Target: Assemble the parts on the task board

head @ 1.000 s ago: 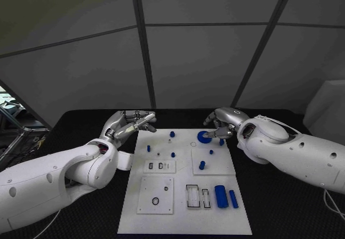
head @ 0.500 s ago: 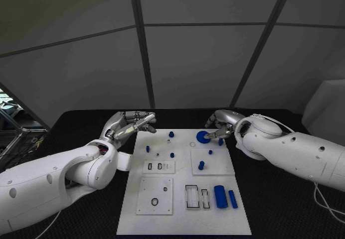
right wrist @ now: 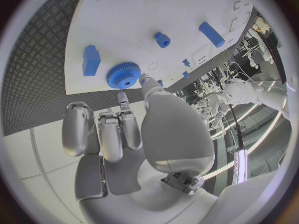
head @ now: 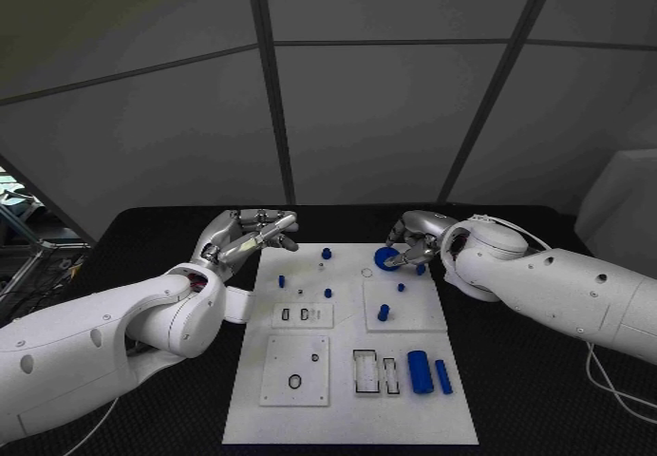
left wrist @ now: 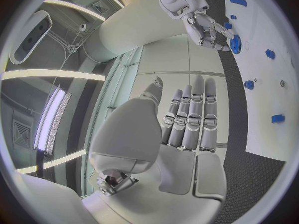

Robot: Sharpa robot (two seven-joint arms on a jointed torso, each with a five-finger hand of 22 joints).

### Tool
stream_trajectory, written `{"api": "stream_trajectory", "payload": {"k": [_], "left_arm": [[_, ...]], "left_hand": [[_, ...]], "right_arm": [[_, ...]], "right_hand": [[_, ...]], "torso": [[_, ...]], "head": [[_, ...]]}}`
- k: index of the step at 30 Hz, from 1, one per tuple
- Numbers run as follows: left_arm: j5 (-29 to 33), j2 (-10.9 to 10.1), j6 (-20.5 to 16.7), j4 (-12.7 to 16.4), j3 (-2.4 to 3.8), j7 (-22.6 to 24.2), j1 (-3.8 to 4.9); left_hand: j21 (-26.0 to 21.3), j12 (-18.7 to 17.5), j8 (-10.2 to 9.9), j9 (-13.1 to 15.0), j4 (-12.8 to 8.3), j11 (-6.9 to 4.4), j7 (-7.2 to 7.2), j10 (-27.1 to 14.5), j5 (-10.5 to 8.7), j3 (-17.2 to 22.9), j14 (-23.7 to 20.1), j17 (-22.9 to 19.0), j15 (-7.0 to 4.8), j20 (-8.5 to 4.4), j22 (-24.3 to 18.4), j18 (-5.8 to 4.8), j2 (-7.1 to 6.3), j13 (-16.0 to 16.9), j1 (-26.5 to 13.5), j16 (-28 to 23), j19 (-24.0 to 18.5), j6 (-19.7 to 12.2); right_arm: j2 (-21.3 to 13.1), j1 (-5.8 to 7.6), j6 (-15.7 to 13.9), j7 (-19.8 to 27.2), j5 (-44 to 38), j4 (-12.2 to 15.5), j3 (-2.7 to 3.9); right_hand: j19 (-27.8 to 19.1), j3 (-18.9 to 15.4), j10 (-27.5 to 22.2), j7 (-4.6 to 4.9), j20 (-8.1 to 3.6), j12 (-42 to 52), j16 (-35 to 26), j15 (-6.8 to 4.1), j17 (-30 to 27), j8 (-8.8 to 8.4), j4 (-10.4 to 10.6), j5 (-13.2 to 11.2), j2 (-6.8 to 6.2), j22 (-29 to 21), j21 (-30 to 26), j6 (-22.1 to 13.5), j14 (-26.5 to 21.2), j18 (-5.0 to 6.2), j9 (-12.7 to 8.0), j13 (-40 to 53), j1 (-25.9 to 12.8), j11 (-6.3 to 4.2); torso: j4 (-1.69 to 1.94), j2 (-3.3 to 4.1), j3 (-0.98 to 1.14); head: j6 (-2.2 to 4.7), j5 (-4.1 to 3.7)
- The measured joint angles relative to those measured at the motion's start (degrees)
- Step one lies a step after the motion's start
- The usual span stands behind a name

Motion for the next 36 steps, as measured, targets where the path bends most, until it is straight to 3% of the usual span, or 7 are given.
{"api": "stream_trajectory", "payload": {"k": [11,31,36], "left_arm": [[0.0,0.0,0.0,0.0,0.0,0.0,0.0],[0.1,-0.1,0.1,-0.1,0.0,-0.1,0.0],[0.1,-0.1,0.1,-0.1,0.0,-0.2,0.0]], "left_hand": [[0.0,0.0,0.0,0.0,0.0,0.0,0.0,0.0,0.0,0.0,0.0,0.0,0.0,0.0,0.0,0.0,0.0,0.0,0.0,-0.1,0.0,0.0],[0.0,0.0,0.0,0.0,0.0,0.0,0.0,0.0,0.0,0.0,0.0,0.0,0.0,0.0,0.0,0.0,0.0,0.0,0.0,-0.1,0.0,0.0],[0.0,0.0,0.0,0.0,0.0,0.0,0.0,0.0,0.0,0.0,0.0,0.0,0.0,0.0,0.0,0.0,0.0,0.0,0.0,-0.1,0.0,0.0]], "right_arm": [[0.7,0.05,1.1,0.0,0.1,-0.9,0.01],[1.8,0.1,3.0,-0.7,-0.7,-2.0,0.0],[2.0,0.16,3.2,-0.7,-1.4,-2.1,-0.03]], "right_hand": [[0.4,0.9,0.0,-0.15,-0.01,0.7,0.2,0.0,0.0,0.6,-0.9,0.5,1.5,0.6,0.2,0.5,0.0,0.01,0.2,0.0,1.5,0.0],[0.4,1.4,0.0,-0.16,-0.01,0.7,0.2,-0.01,0.0,0.58,-1.8,0.5,1.65,0.8,0.5,0.5,0.0,0.02,0.2,0.0,2.3,0.0],[0.5,2.0,0.0,-0.26,-0.14,0.9,0.2,-0.01,0.0,1.34,-2.7,0.5,2.53,0.8,0.5,1.2,0.0,0.02,0.2,0.0,3.1,0.0]], "torso": [[-0.01,-0.04,-0.02],[0.02,-0.04,0.0],[0.02,-0.05,0.01]], "head": [[-0.23,-0.11],[-0.59,0.03],[-0.62,-0.04]]}}
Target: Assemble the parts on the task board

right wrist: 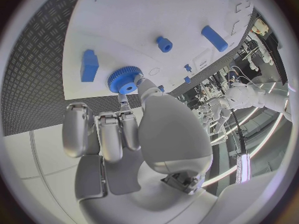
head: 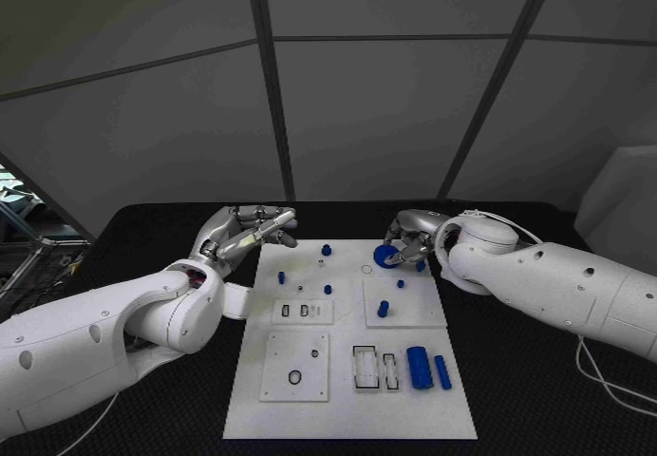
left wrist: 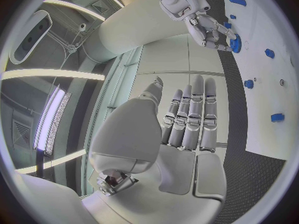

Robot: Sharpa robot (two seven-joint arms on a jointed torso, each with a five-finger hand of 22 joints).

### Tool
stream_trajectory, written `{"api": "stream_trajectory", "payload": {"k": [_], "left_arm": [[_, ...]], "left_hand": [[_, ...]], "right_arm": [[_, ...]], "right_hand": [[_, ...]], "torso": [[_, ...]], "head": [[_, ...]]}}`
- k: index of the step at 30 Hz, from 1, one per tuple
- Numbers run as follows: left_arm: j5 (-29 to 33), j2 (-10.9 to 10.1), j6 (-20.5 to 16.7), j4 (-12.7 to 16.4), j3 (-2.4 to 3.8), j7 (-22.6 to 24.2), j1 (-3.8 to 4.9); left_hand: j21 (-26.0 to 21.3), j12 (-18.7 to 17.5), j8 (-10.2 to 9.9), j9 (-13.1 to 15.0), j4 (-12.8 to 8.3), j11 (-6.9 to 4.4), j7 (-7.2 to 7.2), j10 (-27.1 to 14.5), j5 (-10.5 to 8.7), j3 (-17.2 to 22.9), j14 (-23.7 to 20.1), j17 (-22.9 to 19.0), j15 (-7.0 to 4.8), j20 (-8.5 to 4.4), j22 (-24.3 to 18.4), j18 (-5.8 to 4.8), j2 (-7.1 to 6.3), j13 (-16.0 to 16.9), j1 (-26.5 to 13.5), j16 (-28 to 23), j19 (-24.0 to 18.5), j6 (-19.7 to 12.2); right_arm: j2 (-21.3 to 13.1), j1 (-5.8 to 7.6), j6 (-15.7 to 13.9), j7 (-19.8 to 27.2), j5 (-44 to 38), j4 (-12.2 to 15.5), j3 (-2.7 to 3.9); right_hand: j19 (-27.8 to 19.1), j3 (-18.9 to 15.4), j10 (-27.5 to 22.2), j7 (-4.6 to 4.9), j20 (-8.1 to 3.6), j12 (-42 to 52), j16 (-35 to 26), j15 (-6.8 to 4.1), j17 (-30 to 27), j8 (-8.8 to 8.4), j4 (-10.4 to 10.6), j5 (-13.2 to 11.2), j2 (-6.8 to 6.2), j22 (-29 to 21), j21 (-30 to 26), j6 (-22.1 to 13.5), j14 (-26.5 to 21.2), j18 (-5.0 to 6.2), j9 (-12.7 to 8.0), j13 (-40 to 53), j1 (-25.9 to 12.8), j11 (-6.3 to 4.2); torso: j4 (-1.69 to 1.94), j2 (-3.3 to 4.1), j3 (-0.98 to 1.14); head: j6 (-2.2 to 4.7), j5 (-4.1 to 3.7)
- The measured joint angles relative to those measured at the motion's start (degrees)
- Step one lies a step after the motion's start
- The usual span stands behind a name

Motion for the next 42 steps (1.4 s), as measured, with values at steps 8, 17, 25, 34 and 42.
{"api": "stream_trajectory", "payload": {"k": [8,17,25,34,42], "left_arm": [[0.0,0.0,0.0,0.0,0.0,0.0,0.0],[0.0,0.0,0.1,-0.1,0.0,0.0,0.0],[0.0,-0.2,0.1,-0.1,0.0,0.0,0.0],[0.1,-0.5,0.1,-0.1,0.0,0.0,0.0],[0.7,-0.5,0.1,-0.2,0.0,0.0,0.01]], "left_hand": [[0.0,0.0,0.0,0.0,0.0,0.0,0.0,0.0,0.0,0.0,0.0,0.0,0.0,0.0,0.0,0.0,0.0,0.0,0.0,0.0,0.0,0.0],[0.0,0.0,0.0,0.0,0.0,0.0,0.0,0.0,0.0,0.0,0.0,0.0,0.0,0.0,0.0,0.0,0.24,0.0,-0.2,0.0,0.0,0.0],[0.0,0.0,0.0,0.0,0.0,0.0,0.0,0.0,0.0,0.0,0.0,0.0,0.0,0.0,0.0,0.0,0.23,0.0,-0.2,0.0,0.0,0.0],[0.0,0.0,0.0,0.0,0.0,0.0,0.0,0.0,0.0,0.0,0.0,0.0,0.0,0.0,0.0,0.0,0.23,0.0,-0.2,0.0,0.0,0.0],[0.0,0.0,0.0,0.0,0.0,0.0,0.0,0.0,0.0,0.0,0.0,0.0,0.0,0.21,0.0,0.0,0.23,0.0,-0.2,-0.2,-0.2,0.0]], "right_arm": [[-0.2,0.01,-0.8,0.1,-1.8,0.7,-0.07],[-1.4,-0.2,-4.1,0.4,-4.6,3.8,-0.21],[-2.6,-0.18,-7.7,0.8,-6.8,9.9,-0.18],[0.8,-0.16,-9.6,0.2,-9.0,12.8,-0.17],[6.2,-0.1,-10.5,-0.2,-10.4,10.1,-1.33]], "right_hand": [[0.5,3.5,0.3,-0.17,-0.5,0.4,0.2,0.0,0.0,1.26,-3.2,-2.1,1.86,0.0,0.4,2.7,0.0,0.0,0.3,0.0,2.5,-0.33],[0.9,5.3,0.3,-0.07,-0.91,1.1,0.4,-0.43,0.0,1.27,-4.0,-1.0,2.07,0.0,0.9,2.8,0.0,-0.93,0.3,0.0,4.0,-0.74],[1.1,5.6,0.1,-0.06,-1.11,1.1,0.4,-0.43,0.0,1.27,-4.1,-1.0,2.45,0.0,1.1,2.8,0.0,-0.92,-0.1,0.0,3.3,-0.94],[1.1,5.8,0.1,-0.02,-1.11,1.1,0.4,-0.42,0.0,1.27,-3.9,-1.0,2.14,0.0,1.1,2.9,0.0,-0.92,-0.1,0.0,2.1,-0.93],[1.3,5.8,0.1,-0.01,-0.9,1.1,0.4,-0.42,0.0,1.28,-3.9,-1.0,1.89,0.0,1.1,2.9,0.0,-0.9,-0.1,0.0,1.8,-0.93]], "torso": [[0.0,-0.01,0.0],[-0.01,-0.03,0.01],[-0.01,-0.12,-0.06],[0.08,-0.09,-0.09],[0.32,0.09,-0.14]], "head": [[-0.14,-0.01],[-0.07,0.03],[0.15,0.04],[0.32,0.15],[0.33,0.32]]}}
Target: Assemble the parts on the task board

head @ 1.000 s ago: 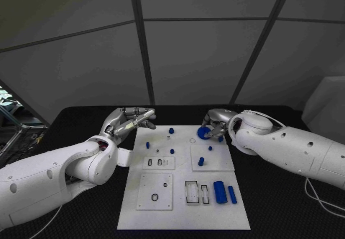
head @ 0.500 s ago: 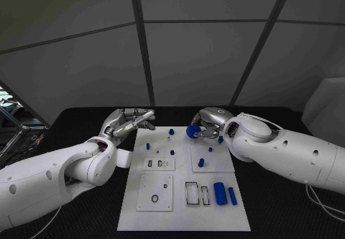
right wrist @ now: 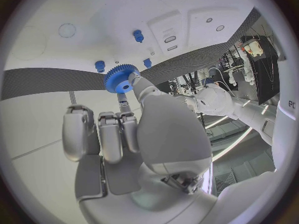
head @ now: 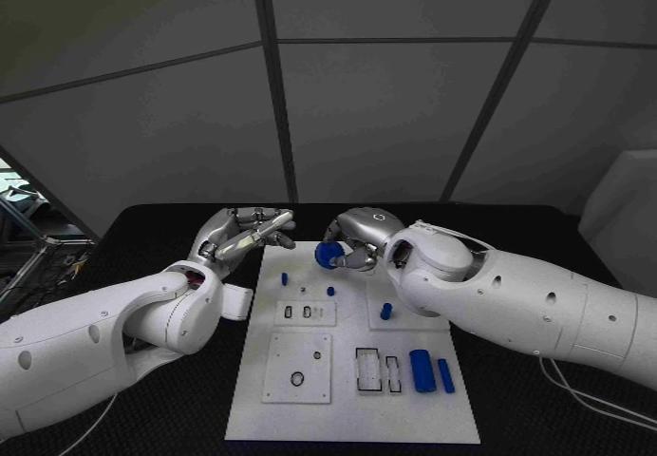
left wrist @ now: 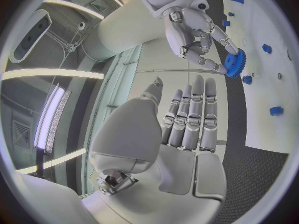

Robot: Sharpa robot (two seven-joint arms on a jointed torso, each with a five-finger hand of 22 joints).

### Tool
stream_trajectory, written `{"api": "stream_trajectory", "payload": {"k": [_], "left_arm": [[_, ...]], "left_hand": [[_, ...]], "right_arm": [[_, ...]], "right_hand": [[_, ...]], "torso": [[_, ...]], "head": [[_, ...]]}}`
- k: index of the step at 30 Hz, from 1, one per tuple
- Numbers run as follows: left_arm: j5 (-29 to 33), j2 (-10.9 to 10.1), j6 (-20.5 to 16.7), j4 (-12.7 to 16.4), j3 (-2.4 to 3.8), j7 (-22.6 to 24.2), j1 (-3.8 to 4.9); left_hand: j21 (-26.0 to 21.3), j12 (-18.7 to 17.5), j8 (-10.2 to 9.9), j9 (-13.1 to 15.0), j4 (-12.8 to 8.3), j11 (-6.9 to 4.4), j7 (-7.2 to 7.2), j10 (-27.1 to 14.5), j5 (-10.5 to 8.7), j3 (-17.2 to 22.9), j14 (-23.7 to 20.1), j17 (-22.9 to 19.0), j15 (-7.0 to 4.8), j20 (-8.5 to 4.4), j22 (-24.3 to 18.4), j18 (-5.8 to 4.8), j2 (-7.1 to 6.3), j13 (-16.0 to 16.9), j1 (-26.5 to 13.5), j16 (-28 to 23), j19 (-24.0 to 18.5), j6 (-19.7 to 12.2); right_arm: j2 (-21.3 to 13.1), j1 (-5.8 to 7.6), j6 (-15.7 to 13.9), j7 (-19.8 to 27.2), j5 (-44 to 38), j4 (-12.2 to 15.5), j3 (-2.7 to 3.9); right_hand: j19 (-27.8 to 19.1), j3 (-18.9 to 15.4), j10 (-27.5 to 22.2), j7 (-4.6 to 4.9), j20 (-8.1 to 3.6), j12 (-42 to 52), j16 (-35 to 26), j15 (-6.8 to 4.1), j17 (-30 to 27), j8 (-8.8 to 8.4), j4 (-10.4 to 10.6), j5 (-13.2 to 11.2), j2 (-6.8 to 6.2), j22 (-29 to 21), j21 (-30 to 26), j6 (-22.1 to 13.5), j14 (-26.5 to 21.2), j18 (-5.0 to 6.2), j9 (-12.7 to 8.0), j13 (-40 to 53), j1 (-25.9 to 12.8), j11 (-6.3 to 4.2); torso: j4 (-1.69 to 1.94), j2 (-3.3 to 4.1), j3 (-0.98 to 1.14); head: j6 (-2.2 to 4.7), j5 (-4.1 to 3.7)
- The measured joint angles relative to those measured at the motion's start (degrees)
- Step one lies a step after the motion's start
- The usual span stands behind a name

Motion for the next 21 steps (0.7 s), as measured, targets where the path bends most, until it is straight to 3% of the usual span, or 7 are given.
{"api": "stream_trajectory", "payload": {"k": [6,21], "left_arm": [[0.3,0.1,0.0,0.1,0.0,0.0,0.01],[0.6,0.2,0.0,0.1,0.01,0.0,0.01]], "left_hand": [[0.0,0.0,0.0,0.0,0.0,0.0,0.0,0.0,0.0,0.0,0.0,0.0,0.0,0.0,0.0,0.0,0.0,0.0,0.0,0.0,0.0,0.0],[0.0,0.0,0.0,0.0,0.0,0.0,0.0,0.0,0.0,0.0,0.0,0.0,0.0,0.0,0.0,0.0,0.0,0.0,0.0,0.0,0.0,0.0]], "right_arm": [[3.0,-0.08,-0.2,0.0,-0.5,-3.0,-1.49],[5.5,-0.07,0.1,0.0,-1.2,-6.6,-2.11]], "right_hand": [[0.0,0.4,0.0,0.01,0.0,0.0,0.0,0.0,0.0,0.02,0.2,0.0,-0.14,0.0,0.0,0.0,0.0,0.0,0.0,0.0,-0.3,0.0],[0.0,0.8,0.0,0.06,0.0,0.0,0.0,0.01,0.0,-0.22,0.2,-0.2,-0.22,0.0,0.0,0.1,0.0,0.01,0.0,0.0,-1.1,0.01]], "torso": [[0.01,0.05,-0.02],[-0.07,0.01,0.04]], "head": [[-0.2,0.15],[-0.88,0.54]]}}
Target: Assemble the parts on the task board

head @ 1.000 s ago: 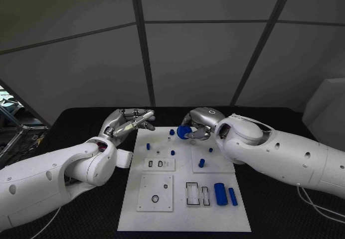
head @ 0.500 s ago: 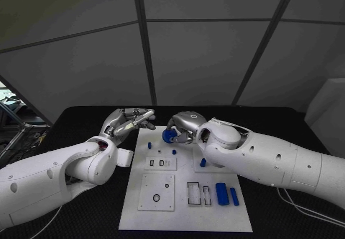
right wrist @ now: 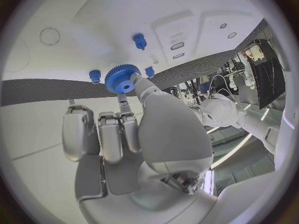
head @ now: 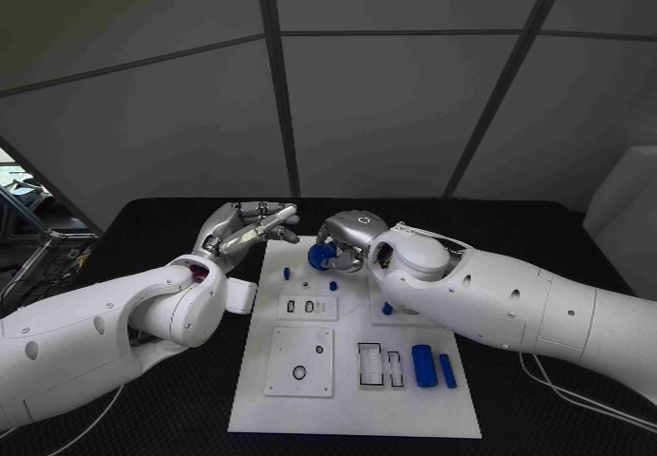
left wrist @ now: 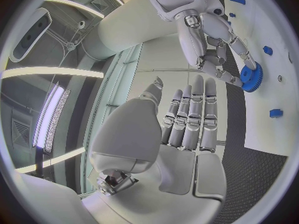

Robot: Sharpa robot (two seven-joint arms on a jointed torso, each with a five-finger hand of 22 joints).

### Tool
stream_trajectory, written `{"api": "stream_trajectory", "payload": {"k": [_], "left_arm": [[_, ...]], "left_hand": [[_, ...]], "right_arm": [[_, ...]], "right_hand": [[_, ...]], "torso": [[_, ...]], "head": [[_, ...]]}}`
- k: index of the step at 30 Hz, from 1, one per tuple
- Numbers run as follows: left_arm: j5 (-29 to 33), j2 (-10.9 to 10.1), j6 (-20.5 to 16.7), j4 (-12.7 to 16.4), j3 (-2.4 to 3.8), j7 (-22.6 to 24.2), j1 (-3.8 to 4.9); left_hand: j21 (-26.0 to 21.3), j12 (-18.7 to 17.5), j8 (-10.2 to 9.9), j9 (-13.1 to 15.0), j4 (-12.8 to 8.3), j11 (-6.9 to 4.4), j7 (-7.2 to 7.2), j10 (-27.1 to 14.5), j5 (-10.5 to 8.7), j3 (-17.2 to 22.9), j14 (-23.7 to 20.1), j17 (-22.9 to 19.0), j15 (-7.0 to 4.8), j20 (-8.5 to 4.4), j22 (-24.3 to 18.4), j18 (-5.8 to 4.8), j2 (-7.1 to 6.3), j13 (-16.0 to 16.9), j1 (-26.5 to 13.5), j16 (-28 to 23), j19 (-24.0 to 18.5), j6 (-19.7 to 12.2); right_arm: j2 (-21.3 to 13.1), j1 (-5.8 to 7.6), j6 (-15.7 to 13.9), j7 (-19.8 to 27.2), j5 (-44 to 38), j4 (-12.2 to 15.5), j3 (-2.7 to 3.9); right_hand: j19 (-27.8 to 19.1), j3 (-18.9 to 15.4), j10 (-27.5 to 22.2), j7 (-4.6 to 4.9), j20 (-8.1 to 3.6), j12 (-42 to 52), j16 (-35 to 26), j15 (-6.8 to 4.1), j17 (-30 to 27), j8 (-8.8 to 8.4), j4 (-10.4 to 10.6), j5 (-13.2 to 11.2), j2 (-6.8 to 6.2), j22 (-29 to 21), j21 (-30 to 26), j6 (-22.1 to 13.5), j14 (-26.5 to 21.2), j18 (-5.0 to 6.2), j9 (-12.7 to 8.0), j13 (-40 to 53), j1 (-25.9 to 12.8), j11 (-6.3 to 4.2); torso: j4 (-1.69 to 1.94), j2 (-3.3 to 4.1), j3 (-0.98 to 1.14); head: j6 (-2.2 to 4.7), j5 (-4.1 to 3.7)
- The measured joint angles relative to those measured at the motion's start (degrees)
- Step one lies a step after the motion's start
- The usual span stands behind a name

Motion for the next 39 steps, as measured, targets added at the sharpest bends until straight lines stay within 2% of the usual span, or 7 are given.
{"api": "stream_trajectory", "payload": {"k": [8,13,21,23,25,29,39], "left_arm": [[0.0,0.0,0.0,0.0,0.0,0.0,0.0],[0.1,0.0,0.0,0.1,0.0,0.0,0.01],[0.1,0.0,0.0,0.1,0.0,0.0,0.01],[0.1,0.0,0.0,0.1,0.0,0.0,0.01],[0.1,0.0,0.0,0.1,0.0,0.0,0.01],[0.1,0.0,0.0,0.0,0.0,0.0,0.01],[0.1,0.0,0.0,0.0,0.0,0.0,0.02]], "left_hand": [[0.0,0.0,0.0,0.0,0.0,0.0,0.0,0.0,0.0,0.0,0.0,0.0,0.0,0.0,0.0,0.0,0.0,0.0,0.0,0.0,0.0,0.0],[0.0,0.0,0.0,0.0,0.0,0.0,0.0,0.0,0.0,0.0,0.0,0.0,0.0,0.0,0.0,0.0,0.0,0.0,0.0,0.0,0.0,0.0],[0.0,0.0,0.0,0.0,0.0,0.0,0.0,0.0,0.0,0.0,0.0,0.0,0.0,0.0,0.0,0.0,0.0,0.0,0.0,0.0,0.0,0.0],[0.0,0.0,0.0,0.0,0.0,0.0,0.0,0.0,0.0,0.0,0.0,0.0,0.0,0.0,0.0,0.0,0.0,0.0,0.0,0.0,0.0,0.0],[0.0,0.0,0.0,0.0,0.0,0.0,0.0,0.0,0.0,0.0,0.0,0.0,0.0,0.0,0.0,0.0,0.0,0.0,0.0,0.0,0.0,0.0],[0.0,0.0,0.0,0.0,0.0,0.0,0.0,0.0,0.0,0.0,0.0,0.0,0.0,0.0,0.0,0.0,0.0,0.0,0.0,0.0,0.0,0.0],[0.0,0.0,0.0,0.0,0.0,0.0,0.0,0.0,0.0,0.0,0.0,0.0,0.0,0.0,0.0,0.0,0.0,0.0,0.0,0.0,0.0,0.0]], "right_arm": [[0.3,0.01,0.9,-0.2,-0.6,-1.0,-0.06],[0.4,0.02,2.6,-0.2,-0.8,-1.1,-0.53],[0.5,0.29,3.9,-0.2,-1.0,-1.2,-0.64],[0.5,0.29,3.9,-0.2,-1.1,-1.3,-0.72],[0.6,0.28,3.9,-0.3,-1.1,-1.5,-0.76],[0.6,0.19,3.5,-0.8,-1.2,-1.8,-0.81],[0.5,-0.01,1.9,-2.2,-1.4,-2.2,-0.98]], "right_hand": [[0.0,0.3,0.0,-0.2,0.0,-0.2,0.0,0.0,0.0,-0.55,-0.1,-0.6,-0.85,0.0,0.0,0.4,0.0,0.0,0.0,0.0,-0.9,0.0],[0.0,0.3,0.0,-0.36,0.0,-0.6,0.0,0.0,0.0,-0.87,-0.1,-0.9,-1.09,0.0,0.0,0.7,0.0,0.0,0.1,0.0,-1.5,0.0],[0.0,0.4,0.2,-0.61,0.01,-1.2,0.0,0.0,0.0,-1.53,0.0,-1.2,-1.56,0.0,0.0,0.1,0.0,0.01,0.0,0.0,-2.0,0.2],[-0.2,0.5,0.2,-0.17,0.43,-1.6,0.0,0.2,0.0,-2.1,0.1,-1.6,-1.61,0.0,0.0,-1.2,0.2,0.01,-0.1,0.0,-2.5,0.26],[-0.1,0.6,0.2,0.31,0.54,-1.7,0.0,0.64,0.0,-3.13,0.2,-2.0,-1.19,0.0,0.0,-3.0,0.0,0.01,-0.8,0.0,-3.2,0.84],[0.0,0.5,0.2,0.87,1.06,-2.0,0.0,1.04,0.0,-4.85,0.3,-2.9,-1.62,0.0,0.0,-5.9,0.0,0.01,-1.5,0.0,-3.6,1.25],[-0.2,0.4,0.2,0.98,1.26,-2.0,0.0,1.04,0.0,-4.85,0.4,-2.9,-1.64,0.0,0.0,-6.0,0.0,0.01,-1.5,0.0,-3.6,1.24]], "torso": [[-0.08,-0.06,0.02],[-0.08,-0.07,0.03],[-0.09,-0.07,0.03],[-0.09,-0.07,0.03],[-0.09,-0.07,0.03],[-0.12,-0.07,0.03],[-0.12,-0.07,0.03]], "head": [[-0.13,0.01],[-0.22,0.04],[-0.31,0.07],[-0.32,0.07],[-0.32,0.08],[-0.3,0.08],[-0.17,-0.02]]}}
